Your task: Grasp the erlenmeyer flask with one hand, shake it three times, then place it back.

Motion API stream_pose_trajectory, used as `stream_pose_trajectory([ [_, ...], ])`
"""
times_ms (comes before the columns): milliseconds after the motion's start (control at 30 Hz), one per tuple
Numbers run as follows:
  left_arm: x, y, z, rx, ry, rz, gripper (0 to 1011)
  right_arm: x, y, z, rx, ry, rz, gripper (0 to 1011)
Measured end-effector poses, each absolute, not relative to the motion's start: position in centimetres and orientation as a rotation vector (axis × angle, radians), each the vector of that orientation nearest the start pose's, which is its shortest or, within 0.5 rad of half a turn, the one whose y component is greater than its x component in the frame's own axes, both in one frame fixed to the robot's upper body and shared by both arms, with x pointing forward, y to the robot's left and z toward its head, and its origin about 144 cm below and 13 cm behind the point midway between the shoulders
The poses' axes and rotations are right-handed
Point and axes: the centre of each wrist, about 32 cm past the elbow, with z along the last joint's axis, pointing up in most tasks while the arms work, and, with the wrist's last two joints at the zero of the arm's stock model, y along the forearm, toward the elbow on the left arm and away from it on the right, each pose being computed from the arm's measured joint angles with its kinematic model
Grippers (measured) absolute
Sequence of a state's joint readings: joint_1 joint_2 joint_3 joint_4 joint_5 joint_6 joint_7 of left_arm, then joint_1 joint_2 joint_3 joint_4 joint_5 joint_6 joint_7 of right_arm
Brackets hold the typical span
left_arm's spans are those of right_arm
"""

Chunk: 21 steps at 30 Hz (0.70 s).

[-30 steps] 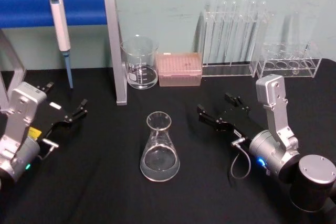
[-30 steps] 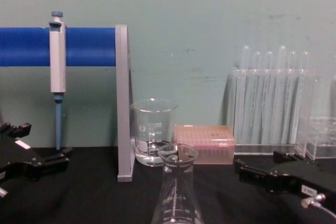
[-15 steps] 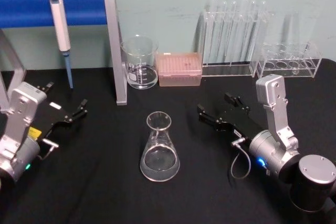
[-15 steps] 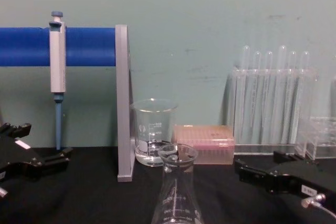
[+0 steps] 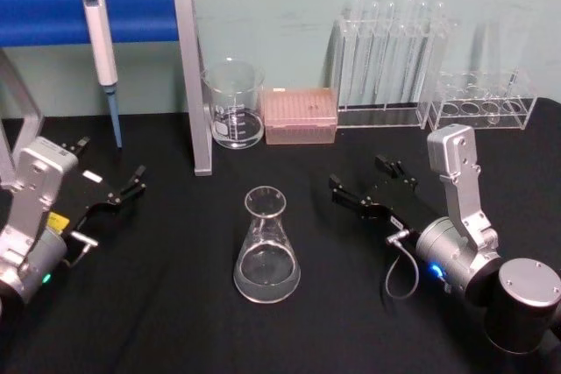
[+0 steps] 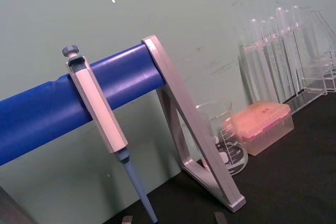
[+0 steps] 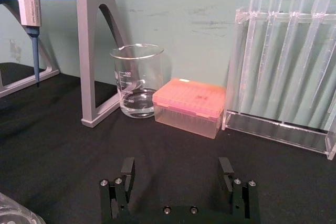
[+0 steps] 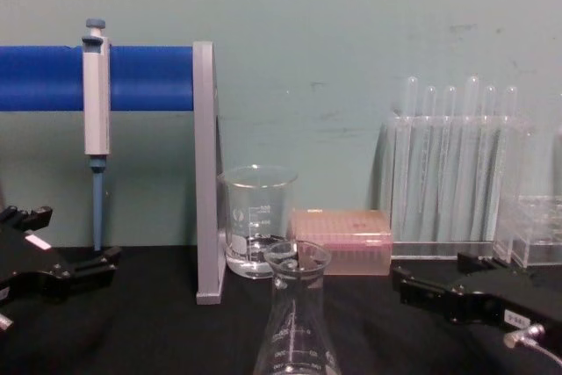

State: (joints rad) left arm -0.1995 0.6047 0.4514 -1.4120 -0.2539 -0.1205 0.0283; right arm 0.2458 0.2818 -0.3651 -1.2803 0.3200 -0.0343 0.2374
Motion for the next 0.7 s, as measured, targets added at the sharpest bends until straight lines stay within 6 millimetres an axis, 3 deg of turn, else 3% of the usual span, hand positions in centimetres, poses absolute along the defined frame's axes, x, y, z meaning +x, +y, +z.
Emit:
stream_pose_trajectory([
  [700, 48.86, 30.97, 113.98, 0.304, -0.285, 1.248, 1001, 51.27, -22.85, 111.92, -0.102, 0.057, -1.075, 1000],
])
